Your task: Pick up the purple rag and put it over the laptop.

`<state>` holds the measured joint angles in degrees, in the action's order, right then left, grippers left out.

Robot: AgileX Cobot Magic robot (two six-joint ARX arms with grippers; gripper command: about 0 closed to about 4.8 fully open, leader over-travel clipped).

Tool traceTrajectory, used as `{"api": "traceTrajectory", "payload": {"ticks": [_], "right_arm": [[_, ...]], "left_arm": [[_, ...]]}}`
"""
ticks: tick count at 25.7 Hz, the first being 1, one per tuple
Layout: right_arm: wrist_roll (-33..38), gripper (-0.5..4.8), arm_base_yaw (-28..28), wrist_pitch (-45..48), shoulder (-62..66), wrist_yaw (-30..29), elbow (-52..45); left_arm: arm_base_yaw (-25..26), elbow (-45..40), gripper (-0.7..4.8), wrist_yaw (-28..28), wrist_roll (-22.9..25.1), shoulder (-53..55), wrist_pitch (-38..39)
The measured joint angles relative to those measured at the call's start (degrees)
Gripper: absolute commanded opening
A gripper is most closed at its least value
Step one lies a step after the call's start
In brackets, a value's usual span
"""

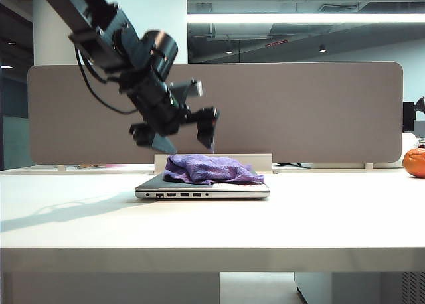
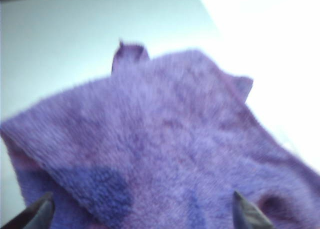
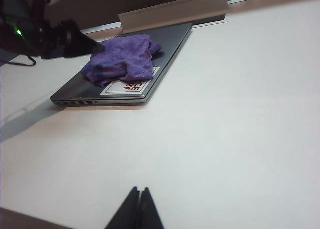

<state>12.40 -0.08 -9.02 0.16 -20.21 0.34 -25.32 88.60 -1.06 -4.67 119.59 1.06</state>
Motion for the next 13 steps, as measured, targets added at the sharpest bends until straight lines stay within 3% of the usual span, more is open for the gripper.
{"api": "traceTrajectory", "payload": {"ticks": [7,9,10,13], "right_arm": [[0.0,0.22,0.0,0.0,0.0,0.0,0.0],[0.0,0.22,0.0,0.0,0.0,0.0,0.0],[0.0,0.22,0.0,0.0,0.0,0.0,0.0],[0.0,0.22,0.0,0.0,0.0,0.0,0.0]], "left_arm": [[0.0,0.0,4.79,0.0,0.2,-3.4,2.4],[0.0,0.0,3.74,0.0,0.2,-4.4,4.2],[0.0,0.0,2.91,0.0,0.2,-5.0,5.2],[0.0,0.0,1.11,0.0,0.2,-7.1,7.7]]}}
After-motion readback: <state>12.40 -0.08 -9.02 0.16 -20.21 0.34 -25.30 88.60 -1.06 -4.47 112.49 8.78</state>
